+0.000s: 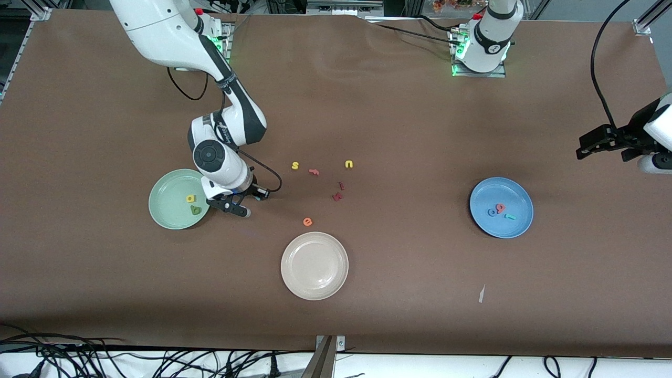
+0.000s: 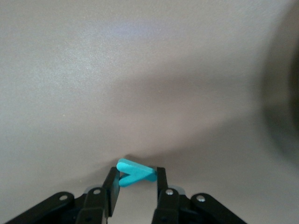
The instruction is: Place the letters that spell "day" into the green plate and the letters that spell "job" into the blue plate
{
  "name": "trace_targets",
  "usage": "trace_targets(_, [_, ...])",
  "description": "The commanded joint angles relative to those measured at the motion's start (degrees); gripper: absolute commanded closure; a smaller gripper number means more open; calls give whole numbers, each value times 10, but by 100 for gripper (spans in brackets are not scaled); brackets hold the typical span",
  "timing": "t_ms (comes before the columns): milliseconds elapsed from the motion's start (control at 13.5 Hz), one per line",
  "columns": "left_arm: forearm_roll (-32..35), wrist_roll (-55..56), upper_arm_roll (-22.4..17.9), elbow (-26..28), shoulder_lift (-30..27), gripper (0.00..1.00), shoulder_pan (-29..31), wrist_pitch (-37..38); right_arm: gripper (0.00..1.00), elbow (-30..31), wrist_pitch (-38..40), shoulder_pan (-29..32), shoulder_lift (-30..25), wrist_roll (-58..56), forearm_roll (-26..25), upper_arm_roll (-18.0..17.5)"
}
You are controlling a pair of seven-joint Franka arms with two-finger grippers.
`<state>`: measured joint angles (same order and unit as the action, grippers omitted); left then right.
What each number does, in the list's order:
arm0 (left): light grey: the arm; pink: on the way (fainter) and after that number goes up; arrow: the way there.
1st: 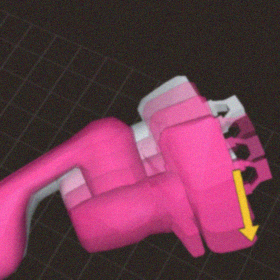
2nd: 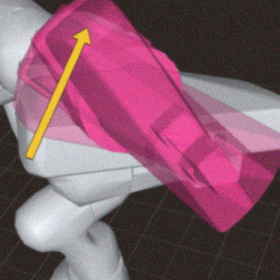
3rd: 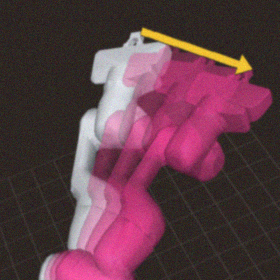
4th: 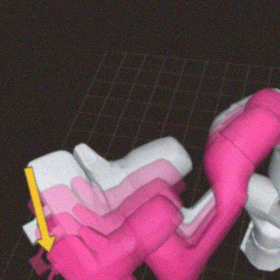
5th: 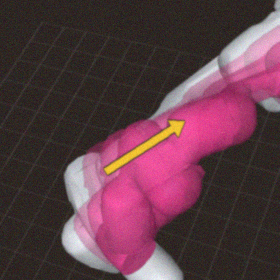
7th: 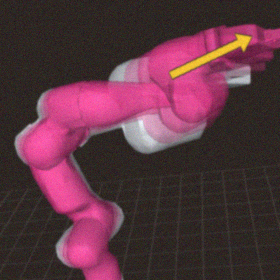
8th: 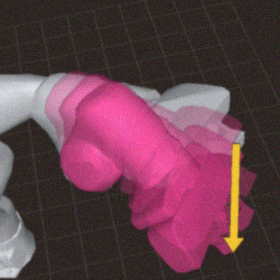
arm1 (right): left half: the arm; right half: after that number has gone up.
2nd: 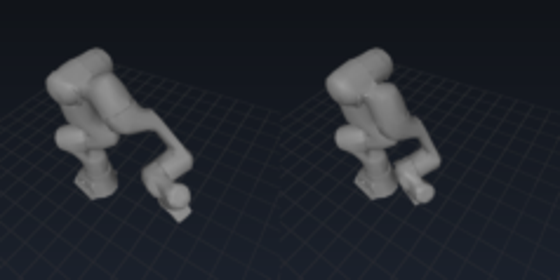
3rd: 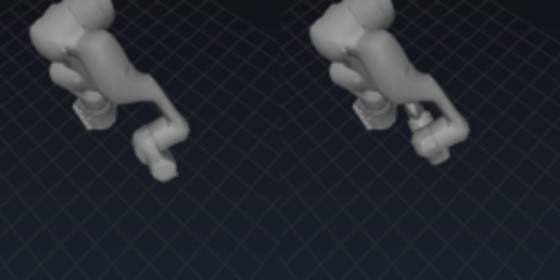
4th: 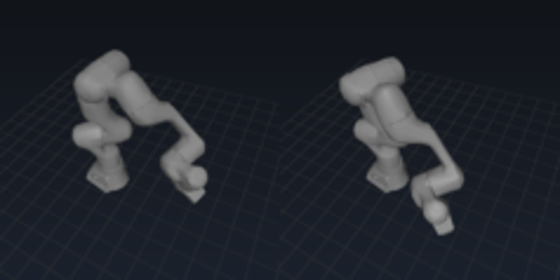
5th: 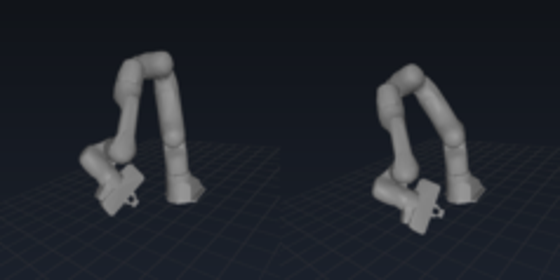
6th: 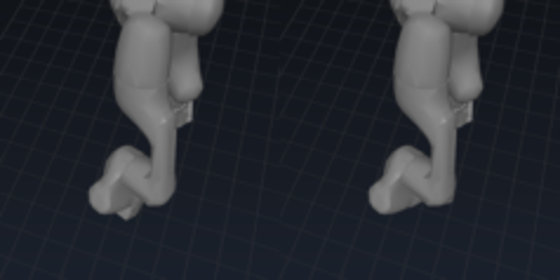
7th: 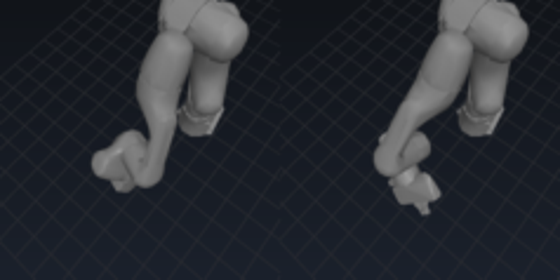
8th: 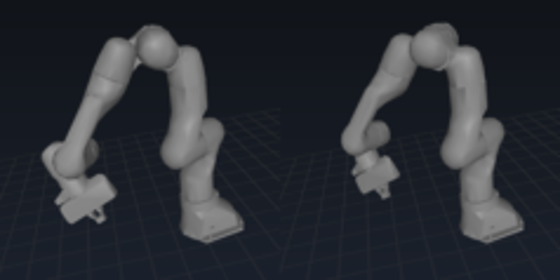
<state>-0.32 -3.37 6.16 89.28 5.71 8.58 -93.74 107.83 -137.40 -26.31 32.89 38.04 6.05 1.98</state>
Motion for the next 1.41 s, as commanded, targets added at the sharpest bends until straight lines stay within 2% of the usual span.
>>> trace_targets(0, [-9,-6,2,-4,-4,0,6,0,81,-26,86,-1,-29,-60,-3,32])
trace_targets(444, [-9,-6,2,-3,-3,0,6,0,81,-27,212,1,-78,-304,0,158])
trace_targets(740, [-10,-6,2,-3,-3,0,6,0,78,23,207,1,-118,-392,0,202])
trace_targets(888, [-9,-6,2,-3,-3,0,6,0,39,21,209,1,-121,-412,2,215])
trace_targets(962, [-9,-6,2,-3,-3,0,6,0,7,17,214,1,-121,-414,5,218])
trace_targets(1036, [-10,-6,2,-3,-3,0,6,0,0,11,215,2,-121,-414,5,218])
trace_targets(1184, [-9,-6,2,-3,-3,0,6,0,0,-23,248,5,-119,-413,5,219])
trace_targets(1332, [-10,-6,2,-2,-3,0,6,0,0,-87,308,12,-112,-413,5,219])
